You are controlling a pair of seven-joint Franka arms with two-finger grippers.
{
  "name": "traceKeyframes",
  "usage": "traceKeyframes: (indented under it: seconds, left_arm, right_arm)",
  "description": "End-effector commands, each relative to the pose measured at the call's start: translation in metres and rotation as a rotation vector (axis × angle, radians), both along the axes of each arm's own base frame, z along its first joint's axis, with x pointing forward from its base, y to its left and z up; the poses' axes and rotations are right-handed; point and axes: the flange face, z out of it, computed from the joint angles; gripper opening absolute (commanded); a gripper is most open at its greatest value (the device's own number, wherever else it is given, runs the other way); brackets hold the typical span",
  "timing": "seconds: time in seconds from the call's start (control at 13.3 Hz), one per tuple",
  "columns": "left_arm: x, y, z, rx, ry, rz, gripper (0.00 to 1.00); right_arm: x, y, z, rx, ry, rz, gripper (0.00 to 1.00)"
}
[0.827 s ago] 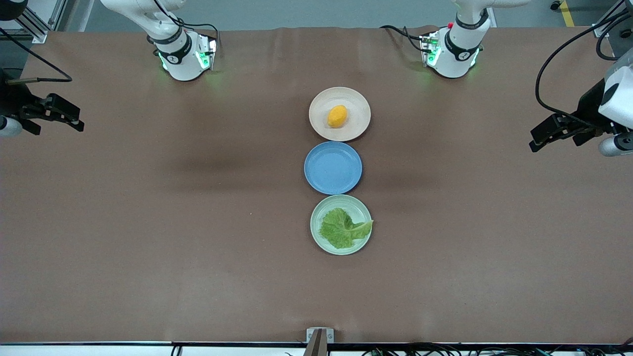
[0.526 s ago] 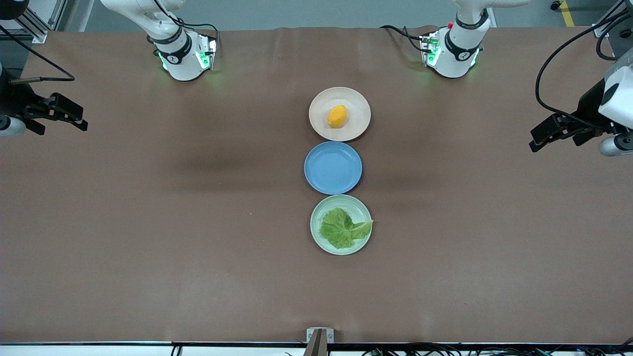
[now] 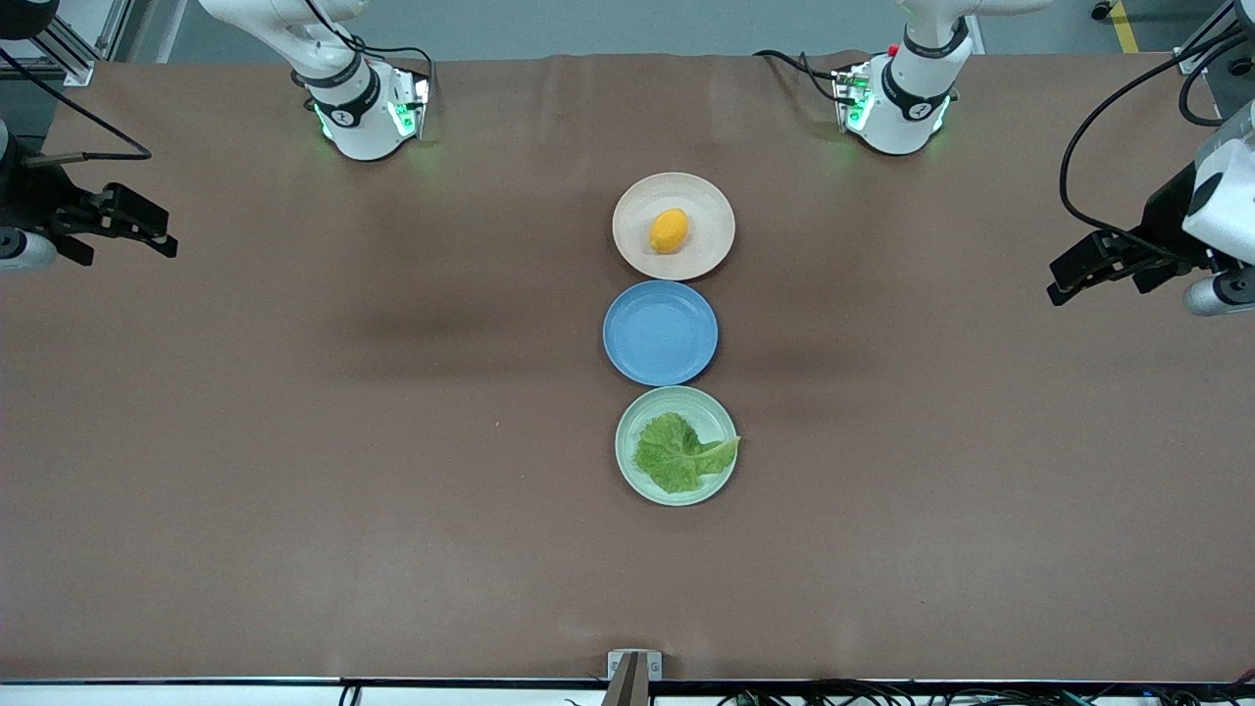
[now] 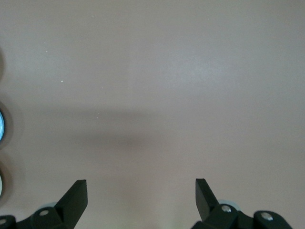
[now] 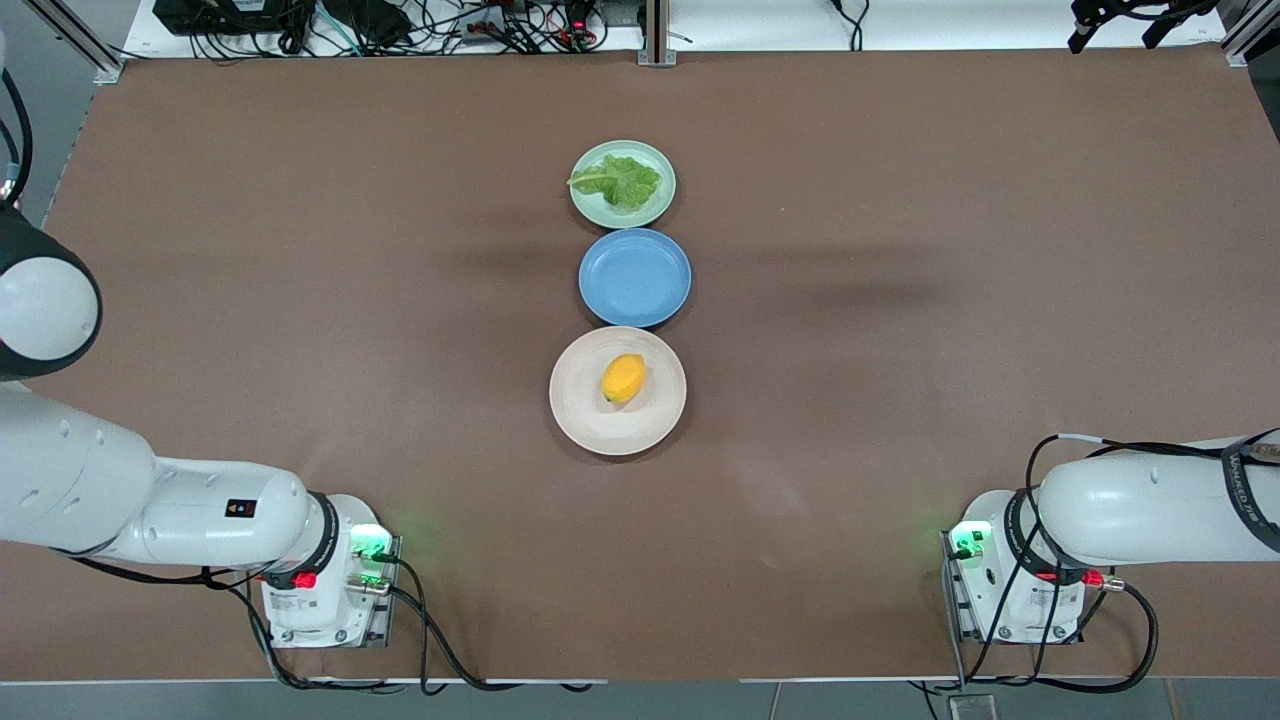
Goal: Pick lemon and lettuce from plates
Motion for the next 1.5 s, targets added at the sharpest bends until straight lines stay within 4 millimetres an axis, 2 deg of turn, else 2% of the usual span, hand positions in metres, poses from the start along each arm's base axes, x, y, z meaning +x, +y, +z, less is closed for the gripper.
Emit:
traceKeyframes:
  seconds: [0.0,0.15,0.38,0.53,0.75,0.98,1.13,1.2,1.28,1.35,1.43]
  left_arm:
    - [0.027,-0.026,-0.036,-0.027,0.039,-0.035,1.0]
    - [0.047,-0.062,-0.075,-0.024,0.086,-0.058,1.0]
    - [0.065,-0.114,-0.139,-0.017,0.125,-0.001,1.0]
    - [0.07,-0.142,-0.168,-0.017,0.128,0.028,1.0]
    - [0.074,-0.181,-0.211,-0.051,0.133,0.074,1.0]
    - [0.084,-0.245,-0.241,-0.149,0.055,0.211,1.0]
    - [0.089,-0.281,-0.26,-0.196,0.006,0.254,1.0]
    - [0.087,-0.296,-0.27,-0.211,-0.006,0.272,1.0]
    - [0.082,-0.312,-0.283,-0.218,-0.012,0.28,1.0]
    - [0.078,-0.326,-0.3,-0.225,-0.016,0.289,1.0]
    - [0.076,-0.337,-0.314,-0.236,-0.028,0.305,1.0]
  right_arm:
    - [-0.011,0.001,0.002,0.015,-0.001,0.001,1.0]
    - [-0.011,0.001,0.001,0.015,0.002,0.001,1.0]
    - [-0.011,0.0,0.001,0.015,0.002,0.001,1.0]
    - [-0.01,0.0,0.002,0.014,-0.001,0.003,1.0]
    - [-0.005,-0.002,0.016,0.006,-0.033,0.001,1.0]
    - [0.001,-0.006,0.01,0.007,-0.023,-0.017,1.0]
    - [0.013,-0.005,-0.006,0.013,-0.005,-0.014,1.0]
    - [0.026,-0.004,-0.021,0.011,0.019,-0.006,1.0]
    - [0.037,-0.004,-0.027,0.007,0.024,-0.006,1.0]
    - [0.052,-0.005,-0.048,-0.008,0.053,-0.002,1.0]
    - [0.072,-0.002,-0.083,-0.015,0.088,0.004,1.0]
